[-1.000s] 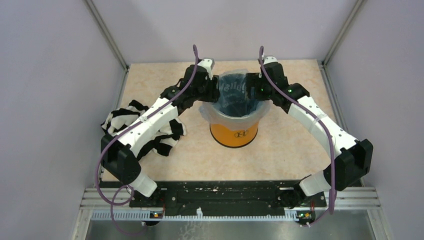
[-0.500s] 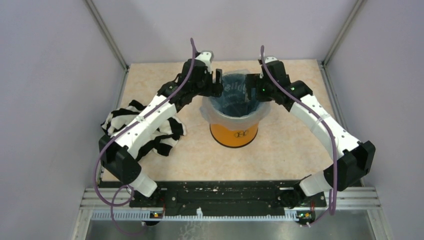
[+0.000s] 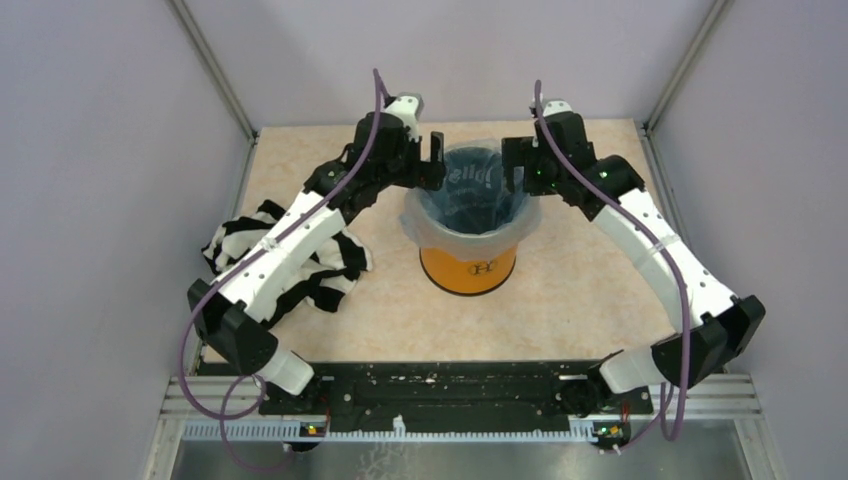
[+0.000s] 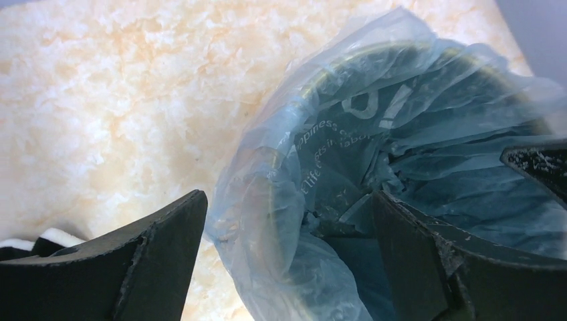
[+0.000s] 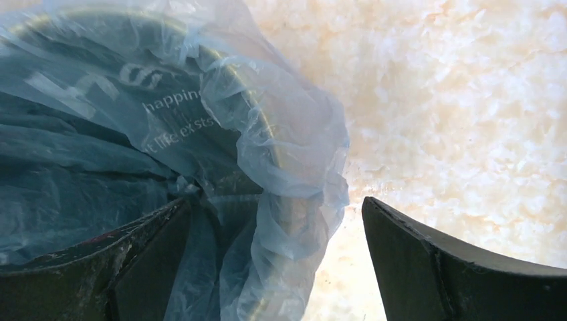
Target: Put the trash bags into the trash bin
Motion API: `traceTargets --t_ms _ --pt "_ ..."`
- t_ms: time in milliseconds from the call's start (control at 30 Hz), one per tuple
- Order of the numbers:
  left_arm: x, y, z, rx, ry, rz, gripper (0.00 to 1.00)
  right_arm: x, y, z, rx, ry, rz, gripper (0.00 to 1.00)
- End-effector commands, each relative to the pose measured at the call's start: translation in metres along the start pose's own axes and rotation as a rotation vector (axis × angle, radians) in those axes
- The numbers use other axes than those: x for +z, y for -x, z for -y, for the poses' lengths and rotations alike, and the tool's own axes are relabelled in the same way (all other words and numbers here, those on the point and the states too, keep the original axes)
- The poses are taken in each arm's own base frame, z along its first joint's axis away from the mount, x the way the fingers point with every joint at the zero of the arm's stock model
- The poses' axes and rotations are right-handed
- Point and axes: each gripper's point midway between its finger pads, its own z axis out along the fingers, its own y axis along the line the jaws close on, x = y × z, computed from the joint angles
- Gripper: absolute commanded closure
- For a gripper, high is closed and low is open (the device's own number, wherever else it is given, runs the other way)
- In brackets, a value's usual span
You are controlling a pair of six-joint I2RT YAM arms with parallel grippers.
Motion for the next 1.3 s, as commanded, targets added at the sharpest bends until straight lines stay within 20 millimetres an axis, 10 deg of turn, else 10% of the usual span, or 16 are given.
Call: traceTargets --t_ms 0,600,1267 --pt "-0.051 0.060 0.014 0.025 -0.069 0.189 0.02 -0.053 0.051 0.009 0.029 0.012 0.191 0.01" --pt "-0.138 0.068 0.029 0.016 -0.238 0.378 0.02 -0.148 0.079 -0.002 0.136 0.273 0.561 0.01" --pt "-0.143 0.040 0.013 -0.043 -0.195 0.359 0.02 -0.156 0.059 0.009 0.159 0.270 0.592 0.01"
